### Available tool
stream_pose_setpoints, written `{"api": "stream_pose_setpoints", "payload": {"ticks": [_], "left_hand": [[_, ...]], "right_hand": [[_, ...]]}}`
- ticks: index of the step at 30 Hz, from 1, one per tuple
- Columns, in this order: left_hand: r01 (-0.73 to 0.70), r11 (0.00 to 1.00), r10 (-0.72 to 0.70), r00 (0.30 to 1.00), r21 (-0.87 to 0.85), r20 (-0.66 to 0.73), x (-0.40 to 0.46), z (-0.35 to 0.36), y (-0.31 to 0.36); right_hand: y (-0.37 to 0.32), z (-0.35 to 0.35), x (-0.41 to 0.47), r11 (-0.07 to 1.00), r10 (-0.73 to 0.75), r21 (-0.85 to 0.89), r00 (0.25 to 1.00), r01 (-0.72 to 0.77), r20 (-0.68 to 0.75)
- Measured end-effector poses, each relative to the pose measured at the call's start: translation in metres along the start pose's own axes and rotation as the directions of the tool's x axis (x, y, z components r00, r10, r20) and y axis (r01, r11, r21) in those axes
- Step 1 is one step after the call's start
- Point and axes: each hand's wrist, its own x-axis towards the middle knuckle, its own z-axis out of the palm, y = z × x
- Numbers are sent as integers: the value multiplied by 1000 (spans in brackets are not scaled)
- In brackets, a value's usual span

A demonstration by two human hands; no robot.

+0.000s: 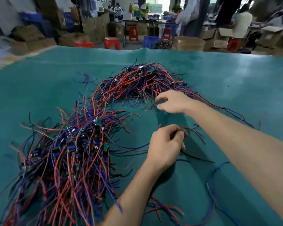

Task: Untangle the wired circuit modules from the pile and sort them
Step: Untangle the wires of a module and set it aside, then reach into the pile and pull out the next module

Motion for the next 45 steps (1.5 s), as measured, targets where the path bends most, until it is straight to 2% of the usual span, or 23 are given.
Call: {"api": "stream_pose_setpoints", "payload": {"ticks": [4, 8, 11, 13, 17, 22, 25, 28, 31, 34, 37, 39, 41, 43, 45], "left_hand": [[-6, 1000, 6, 1000, 20, 4, 0, -1, 1], [6, 1000, -6, 1000, 15, -6, 0, -1, 0], [16, 1000, -16, 1000, 6, -20, 0, -2, -1], [23, 1000, -23, 999, -6, -26, 0, -1, -1], [36, 999, -37, 999, -28, -29, 0, -1, -1], [34, 997, -38, 998, -72, -50, 1, -1, 1], [47, 994, -54, 996, -98, -71, 2, 0, -1], [63, 992, -74, 992, -113, -98, 2, 0, -2], [56, 995, -66, 990, -86, -121, 2, 0, -1], [28, 998, -36, 989, -62, -143, 5, -2, -4], [51, 993, -66, 986, -103, -155, 6, -3, -6], [60, 993, -75, 984, -97, -159, 5, -2, -6], [53, 995, -65, 987, -86, -147, 4, -2, -6], [48, 996, -56, 993, -78, -104, 2, -1, -5], [29, 998, -32, 998, -55, -51, 0, -1, -4]], "right_hand": [[15, 20, 13, 999, 31, -10, 999, -31, -24], [23, 24, 14, 990, 76, 134, 982, -53, -172], [36, 18, 7, 965, 145, 257, 933, -59, -330], [43, 13, -1, 939, 196, 338, 903, -61, -382], [58, 5, -26, 784, 321, 620, 868, -20, -378], [73, 9, -78, 581, 417, 813, 842, 44, -343], [71, 14, -111, 430, 382, 898, 884, 89, -270], [67, 21, -135, 341, 260, 932, 940, 123, -220], [61, 30, -147, 361, 80, 923, 981, 137, -177], [58, 36, -147, 418, -91, 892, 985, 172, -147], [58, 40, -146, 487, -169, 862, 984, 139, -63], [58, 46, -143, 552, -99, 827, 993, 109, -65], [59, 53, -137, 585, 78, 805, 981, 99, -178], [61, 58, -132, 545, 264, 833, 923, 97, -280], [63, 59, -130, 516, 331, 852, 895, 95, -300]]}}
